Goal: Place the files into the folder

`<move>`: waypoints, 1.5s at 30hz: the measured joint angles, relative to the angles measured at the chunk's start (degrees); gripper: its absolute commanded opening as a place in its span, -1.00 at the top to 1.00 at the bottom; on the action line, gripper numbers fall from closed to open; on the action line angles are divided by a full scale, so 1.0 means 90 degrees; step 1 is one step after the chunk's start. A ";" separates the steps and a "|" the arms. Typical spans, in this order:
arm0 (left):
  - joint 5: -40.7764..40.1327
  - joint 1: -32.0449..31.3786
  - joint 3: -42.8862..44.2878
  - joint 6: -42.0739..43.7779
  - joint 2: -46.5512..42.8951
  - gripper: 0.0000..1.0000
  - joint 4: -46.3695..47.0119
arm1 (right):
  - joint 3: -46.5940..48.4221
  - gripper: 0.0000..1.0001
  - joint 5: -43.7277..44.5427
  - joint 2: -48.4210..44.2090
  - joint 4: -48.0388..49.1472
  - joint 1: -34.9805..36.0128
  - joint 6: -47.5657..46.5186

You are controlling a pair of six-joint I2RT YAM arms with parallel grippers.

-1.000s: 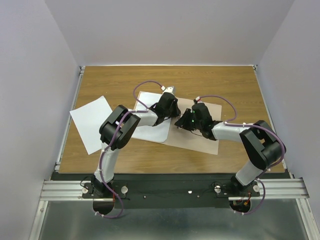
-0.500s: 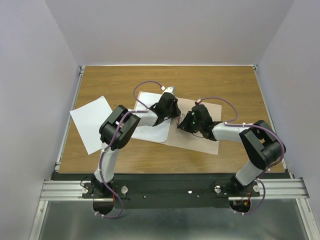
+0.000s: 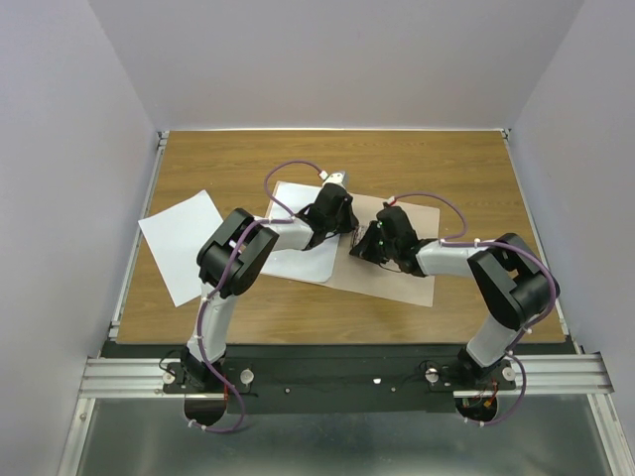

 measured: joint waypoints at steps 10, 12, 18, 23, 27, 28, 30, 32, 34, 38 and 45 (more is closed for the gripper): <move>-0.0002 0.0002 -0.0017 0.0000 -0.0007 1.00 0.0012 | 0.0000 0.99 0.0019 0.0005 -0.0102 -0.0041 0.0498; -0.0002 0.0002 -0.0017 0.0000 -0.0007 1.00 0.0012 | -0.0007 0.99 -0.0075 0.0005 -0.0160 -0.0126 0.0658; -0.0007 0.0002 -0.0017 0.0002 -0.0007 1.00 0.0015 | -0.0362 0.99 -0.1003 -0.0053 -0.0061 -0.0862 0.1234; -0.0002 0.0002 -0.0017 0.0005 -0.0007 1.00 0.0017 | -0.0491 0.99 -0.1576 0.0051 0.0107 -0.1256 0.1523; 0.0000 0.0002 -0.0022 0.0010 -0.0007 1.00 0.0027 | -0.0466 0.99 -0.1802 0.0209 0.0143 -0.1382 0.1651; 0.0000 0.0000 -0.0022 0.0015 -0.0007 1.00 0.0027 | -0.0420 0.99 -0.1787 0.0214 0.0046 -0.1384 0.1649; -0.0002 0.0000 -0.0022 0.0029 -0.0007 1.00 0.0032 | -0.0294 0.99 -0.1693 0.0223 -0.0226 -0.1377 0.1647; -0.0007 0.0000 -0.0022 0.0051 -0.0005 1.00 0.0044 | -0.0172 0.99 -0.1545 0.0238 -0.0488 -0.1350 0.1627; -0.0017 0.0002 -0.0022 0.0075 0.0002 1.00 0.0061 | -0.0073 0.99 -0.1404 0.0231 -0.0697 -0.1331 0.1605; -0.0036 0.0002 0.0005 0.0124 0.0049 1.00 0.0138 | 0.0078 0.99 -0.1180 0.0129 -0.0986 -0.1316 0.1557; -0.0053 0.0010 0.0097 0.0151 0.0158 1.00 0.0260 | 0.0763 0.99 0.0189 -0.0046 -0.2021 -0.0877 0.0969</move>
